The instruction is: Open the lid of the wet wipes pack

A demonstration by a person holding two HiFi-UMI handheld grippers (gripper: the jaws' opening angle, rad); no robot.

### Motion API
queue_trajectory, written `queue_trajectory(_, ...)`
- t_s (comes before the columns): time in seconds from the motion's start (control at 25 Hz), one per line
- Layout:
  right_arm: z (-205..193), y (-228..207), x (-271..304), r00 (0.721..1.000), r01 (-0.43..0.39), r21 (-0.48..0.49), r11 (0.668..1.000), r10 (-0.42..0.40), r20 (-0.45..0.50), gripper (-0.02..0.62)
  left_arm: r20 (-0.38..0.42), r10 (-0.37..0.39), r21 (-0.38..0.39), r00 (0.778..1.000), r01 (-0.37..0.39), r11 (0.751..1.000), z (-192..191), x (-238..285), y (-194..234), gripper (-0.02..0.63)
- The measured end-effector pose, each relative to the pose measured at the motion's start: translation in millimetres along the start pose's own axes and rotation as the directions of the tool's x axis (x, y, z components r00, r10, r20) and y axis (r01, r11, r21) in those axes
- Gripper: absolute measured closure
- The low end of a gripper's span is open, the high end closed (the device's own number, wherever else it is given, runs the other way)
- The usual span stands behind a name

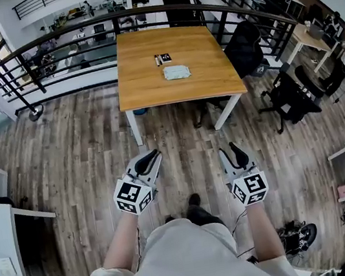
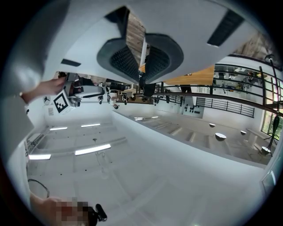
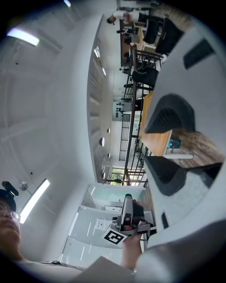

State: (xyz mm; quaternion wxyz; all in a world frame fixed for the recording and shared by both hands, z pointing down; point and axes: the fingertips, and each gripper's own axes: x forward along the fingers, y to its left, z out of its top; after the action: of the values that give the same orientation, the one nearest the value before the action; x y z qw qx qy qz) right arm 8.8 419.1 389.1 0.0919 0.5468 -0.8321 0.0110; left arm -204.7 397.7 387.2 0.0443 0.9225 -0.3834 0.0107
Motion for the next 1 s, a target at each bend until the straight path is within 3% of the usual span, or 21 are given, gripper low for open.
queue_trajectory(0.4, -5.4, -49.0, 61.9, 0.999, -0.042, 0.020, 0.999, 0.042, -0.006, 0.442, -0.020, 0.032, 0.005, 0.999, -0.032, 0.999, 2.0, 61.0, 30.6, 0.568)
queue_trajectory(1.0, 0.1, -165.5, 156.0, 0.992, -0.124, -0.016, 0.992, 0.124, -0.021, 0.440, -0.019, 0.076, -0.006, 0.997, -0.076, 0.997, 11.0, 198.6, 56.1, 0.568)
